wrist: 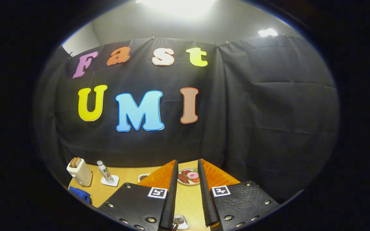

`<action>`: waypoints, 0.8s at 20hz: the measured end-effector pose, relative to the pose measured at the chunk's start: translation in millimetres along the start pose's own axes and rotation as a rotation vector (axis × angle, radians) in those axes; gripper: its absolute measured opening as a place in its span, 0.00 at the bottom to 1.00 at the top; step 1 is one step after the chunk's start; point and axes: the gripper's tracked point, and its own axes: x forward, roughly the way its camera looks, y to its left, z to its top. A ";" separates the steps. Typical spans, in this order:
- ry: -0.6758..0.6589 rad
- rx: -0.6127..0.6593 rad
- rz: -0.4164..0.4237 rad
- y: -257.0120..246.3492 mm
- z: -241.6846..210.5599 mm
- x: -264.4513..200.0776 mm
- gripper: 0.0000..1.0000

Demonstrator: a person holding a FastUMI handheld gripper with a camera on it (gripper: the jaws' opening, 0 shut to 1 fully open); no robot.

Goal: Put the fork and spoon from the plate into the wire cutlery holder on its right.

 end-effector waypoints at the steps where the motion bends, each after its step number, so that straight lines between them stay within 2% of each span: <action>1: -0.002 0.004 -0.010 -4.6 0.0 -0.9 0.36; 9: -0.036 0.023 -0.152 -57.5 13.6 -36.9 0.36; 16: 0.003 0.033 -0.321 -107.9 -4.1 -84.6 0.36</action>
